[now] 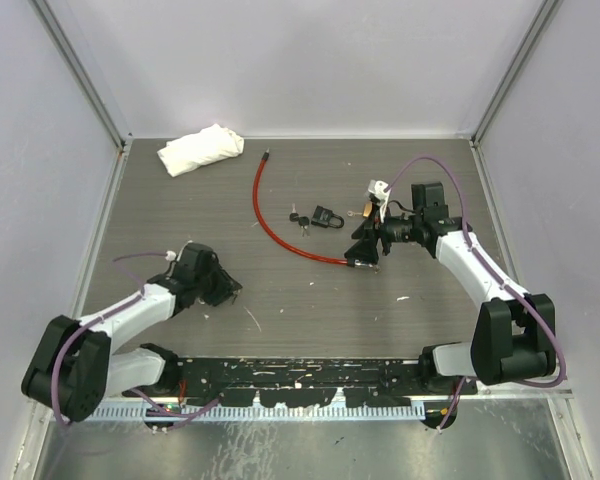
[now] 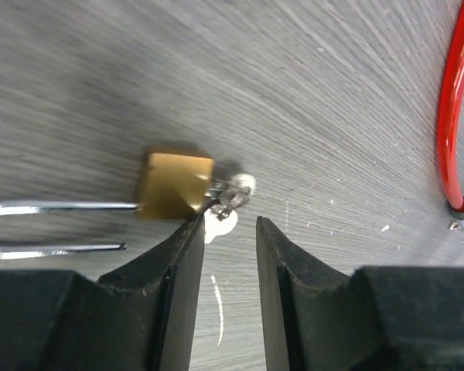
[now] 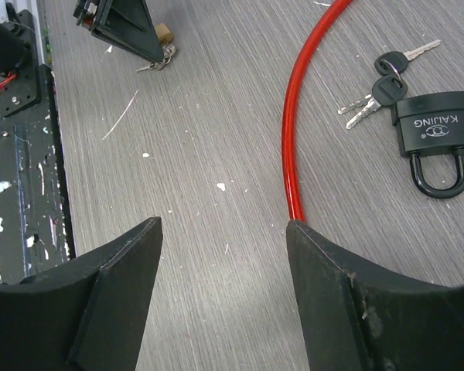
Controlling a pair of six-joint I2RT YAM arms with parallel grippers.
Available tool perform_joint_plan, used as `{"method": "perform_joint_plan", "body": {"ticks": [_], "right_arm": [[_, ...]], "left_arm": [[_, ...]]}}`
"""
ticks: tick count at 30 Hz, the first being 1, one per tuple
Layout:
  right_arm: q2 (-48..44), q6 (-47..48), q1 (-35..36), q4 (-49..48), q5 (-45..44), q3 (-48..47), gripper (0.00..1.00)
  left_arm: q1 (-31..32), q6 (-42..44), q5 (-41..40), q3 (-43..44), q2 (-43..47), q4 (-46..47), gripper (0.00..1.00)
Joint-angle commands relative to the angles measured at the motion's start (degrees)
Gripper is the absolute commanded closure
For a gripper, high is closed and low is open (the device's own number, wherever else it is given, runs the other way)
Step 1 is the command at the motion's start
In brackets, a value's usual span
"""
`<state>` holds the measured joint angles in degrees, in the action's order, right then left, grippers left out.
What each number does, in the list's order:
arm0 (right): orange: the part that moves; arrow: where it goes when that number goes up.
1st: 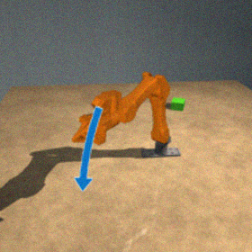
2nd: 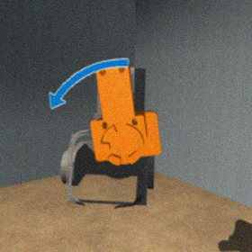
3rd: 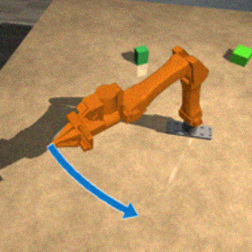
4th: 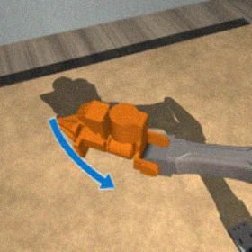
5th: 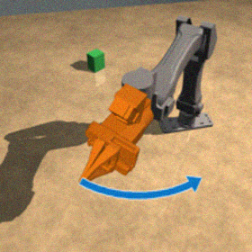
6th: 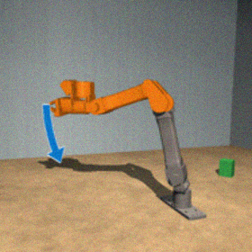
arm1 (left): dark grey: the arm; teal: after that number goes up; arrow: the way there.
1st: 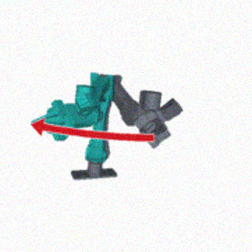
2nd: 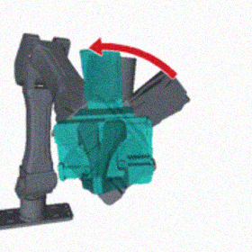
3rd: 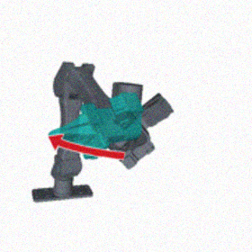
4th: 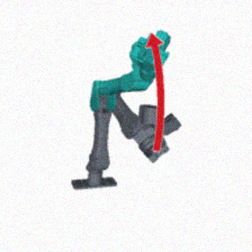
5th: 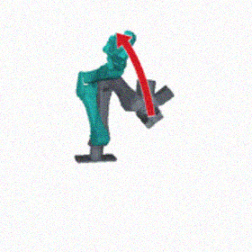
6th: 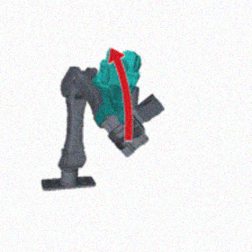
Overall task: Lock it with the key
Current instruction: Adjust the lock at the center of the board, then pick up the lock from the center of the board.
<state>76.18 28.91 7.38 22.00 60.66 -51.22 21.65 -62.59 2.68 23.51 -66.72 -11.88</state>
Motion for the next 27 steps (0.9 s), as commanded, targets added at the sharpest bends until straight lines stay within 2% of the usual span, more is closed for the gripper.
{"method": "perform_joint_plan", "body": {"ticks": [1,4,8,13,16,21,24,26,27], "right_arm": [[0.14,1.72,-0.21,0.15,-0.28,-2.64,0.30],[0.52,2.09,-0.22,0.60,-0.46,-2.82,0.30],[1.02,2.61,-0.18,0.97,-0.62,-2.94,0.30],[1.93,3.49,-0.17,2.64,-0.88,-3.69,0.30],[2.18,3.86,-0.22,3.03,-1.11,-3.94,0.30],[1.87,4.43,-0.18,3.39,-1.76,-3.97,0.30],[1.69,4.77,-0.18,3.41,-2.14,-3.90,0.30],[1.69,4.85,-0.17,3.54,-2.23,-3.93,0.30],[1.69,4.92,-0.17,3.51,-2.25,-3.90,0.30]], "left_arm": [[5.58,1.34,-10.23,0.71,-5.53,-5.04,0.64],[9.44,0.99,-15.39,2.39,-5.48,-8.30,0.61],[12.55,-0.91,-20.74,2.50,-0.68,-12.73,0.58],[13.10,1.33,-23.48,0.22,11.54,-14.63,0.56],[13.11,5.54,-23.02,-2.93,19.91,-11.36,0.53],[13.07,10.12,-21.60,-8.92,33.49,-6.19,0.33],[13.07,10.20,-20.97,-11.95,40.71,-4.90,0.18],[13.07,8.81,-20.46,-13.74,44.61,-4.17,0.03],[13.08,7.79,-20.39,-14.57,47.09,-3.93,0.01]]}}
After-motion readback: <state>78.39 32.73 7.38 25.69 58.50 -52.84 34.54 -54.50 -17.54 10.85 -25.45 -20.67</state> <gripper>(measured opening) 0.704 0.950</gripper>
